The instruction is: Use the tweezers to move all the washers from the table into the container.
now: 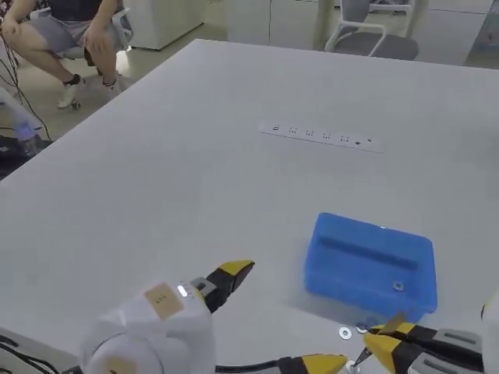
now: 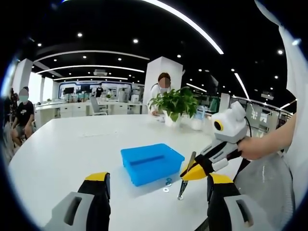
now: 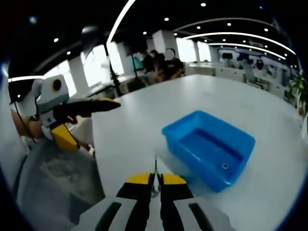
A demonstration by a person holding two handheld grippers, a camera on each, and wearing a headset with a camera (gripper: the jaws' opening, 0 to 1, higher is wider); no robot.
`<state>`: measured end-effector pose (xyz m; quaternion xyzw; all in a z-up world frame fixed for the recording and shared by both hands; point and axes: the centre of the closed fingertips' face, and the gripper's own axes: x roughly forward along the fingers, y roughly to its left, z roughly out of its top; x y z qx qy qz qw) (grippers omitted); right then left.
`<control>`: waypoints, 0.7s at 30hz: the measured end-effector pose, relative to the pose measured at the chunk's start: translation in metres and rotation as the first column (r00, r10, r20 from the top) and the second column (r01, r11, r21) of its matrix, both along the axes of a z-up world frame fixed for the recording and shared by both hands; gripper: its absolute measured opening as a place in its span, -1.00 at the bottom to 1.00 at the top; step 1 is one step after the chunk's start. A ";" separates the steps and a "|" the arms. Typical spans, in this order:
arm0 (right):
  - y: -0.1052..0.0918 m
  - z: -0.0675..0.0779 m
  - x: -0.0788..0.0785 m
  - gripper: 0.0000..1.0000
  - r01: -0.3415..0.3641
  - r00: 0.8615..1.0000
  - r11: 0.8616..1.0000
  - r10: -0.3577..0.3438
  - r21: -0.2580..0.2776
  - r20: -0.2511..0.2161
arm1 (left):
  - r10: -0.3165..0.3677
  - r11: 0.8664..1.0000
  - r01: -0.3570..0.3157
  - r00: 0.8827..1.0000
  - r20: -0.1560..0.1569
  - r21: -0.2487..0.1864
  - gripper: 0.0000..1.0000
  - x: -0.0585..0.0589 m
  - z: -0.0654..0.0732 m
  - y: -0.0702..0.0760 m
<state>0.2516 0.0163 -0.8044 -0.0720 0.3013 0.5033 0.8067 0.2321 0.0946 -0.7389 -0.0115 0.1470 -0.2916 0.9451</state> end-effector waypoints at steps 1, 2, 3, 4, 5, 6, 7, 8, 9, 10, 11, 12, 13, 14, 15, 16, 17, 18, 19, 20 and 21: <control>0.001 0.000 -0.002 -0.94 -0.018 1.000 1.000 0.019 -0.017 0.017 | 0.000 1.000 0.000 1.000 -0.001 0.002 0.68 0.000 0.000 0.000; 0.002 0.000 -0.003 -0.94 -0.045 0.998 0.998 0.046 -0.037 0.038 | 0.000 1.000 0.000 1.000 -0.003 0.005 0.68 0.000 -0.001 0.000; 0.004 0.000 -0.006 -0.94 -0.074 0.995 0.995 0.078 -0.059 0.061 | -0.002 1.000 0.002 1.000 -0.003 0.005 0.68 0.000 -0.001 0.000; 0.005 0.000 -0.008 -0.94 -0.091 0.992 0.993 0.096 -0.074 0.077 | -0.004 1.000 0.004 1.000 -0.003 0.005 0.68 0.000 -0.001 -0.001; 0.008 0.000 -0.011 -0.94 -0.122 0.986 0.988 0.131 -0.096 0.102 | -0.005 1.000 0.005 1.000 -0.003 0.006 0.68 0.000 -0.001 -0.001; 0.010 -0.001 -0.013 -0.94 -0.140 0.981 0.984 0.153 -0.107 0.118 | -0.006 1.000 0.006 1.000 -0.004 0.008 0.67 0.000 -0.001 -0.001; 0.012 -0.001 -0.015 -0.94 -0.151 0.977 0.981 0.167 -0.122 0.130 | -0.006 1.000 0.006 1.000 -0.005 0.009 0.67 -0.001 -0.001 -0.001; 0.015 -0.001 -0.018 -0.94 -0.162 0.973 0.978 0.181 -0.133 0.141 | -0.005 1.000 0.005 1.000 -0.007 0.010 0.67 -0.001 -0.002 -0.001; 0.016 -0.001 -0.019 -0.94 -0.167 0.971 0.976 0.187 -0.140 0.146 | -0.004 1.000 0.004 1.000 -0.009 0.011 0.67 -0.001 -0.002 0.000; 0.018 -0.002 -0.021 -0.94 -0.178 0.967 0.973 0.201 -0.150 0.157 | -0.003 1.000 0.003 1.000 -0.010 0.012 0.66 -0.001 -0.003 0.000; 0.019 -0.002 -0.021 -0.94 -0.183 0.965 0.971 0.208 -0.156 0.162 | -0.002 1.000 0.002 1.000 -0.013 0.012 0.66 0.000 -0.003 0.000; 0.020 -0.003 -0.022 -0.94 -0.191 0.961 0.967 0.219 -0.167 0.172 | -0.002 1.000 0.002 1.000 -0.015 0.012 0.66 0.000 -0.004 0.001; 0.021 -0.003 -0.023 -0.93 -0.196 0.958 0.966 0.225 -0.170 0.176 | -0.002 1.000 0.002 1.000 -0.021 0.017 0.66 0.000 -0.005 0.000; 0.022 -0.004 -0.024 -0.93 -0.202 0.957 0.964 0.232 -0.172 0.177 | -0.005 1.000 0.006 1.000 -0.023 0.022 0.66 -0.001 -0.006 0.000; 0.024 -0.004 -0.025 -0.93 -0.208 0.953 0.962 0.240 -0.177 0.183 | -0.006 1.000 0.007 1.000 -0.028 0.028 0.66 -0.001 -0.007 0.001; 0.026 -0.004 -0.026 -0.93 -0.216 0.949 0.959 0.250 -0.183 0.192 | -0.008 1.000 0.009 1.000 -0.030 0.029 0.66 -0.001 -0.008 0.001; 0.027 -0.004 -0.027 -0.93 -0.237 0.931 0.949 0.283 -0.208 0.230 | -0.011 1.000 0.012 0.999 -0.033 0.029 0.66 -0.001 -0.008 0.000; 0.028 -0.004 -0.027 -0.94 -0.233 0.928 0.948 0.283 -0.215 0.242 | -0.015 0.999 0.016 0.999 -0.037 0.027 0.67 -0.002 -0.009 0.000; 0.028 -0.005 -0.028 -0.94 -0.226 0.931 0.951 0.274 -0.210 0.241 | -0.020 0.999 0.021 0.999 -0.038 0.029 0.67 -0.002 -0.009 -0.001; 0.028 -0.005 -0.028 -0.94 -0.220 0.933 0.954 0.267 -0.205 0.241 | -0.029 0.999 0.030 0.999 -0.041 0.035 0.67 -0.003 -0.010 -0.003; 0.028 -0.005 -0.027 -0.94 -0.209 0.936 0.958 0.255 -0.199 0.244 | -0.034 0.999 0.036 0.998 -0.045 0.041 0.67 -0.003 -0.011 -0.003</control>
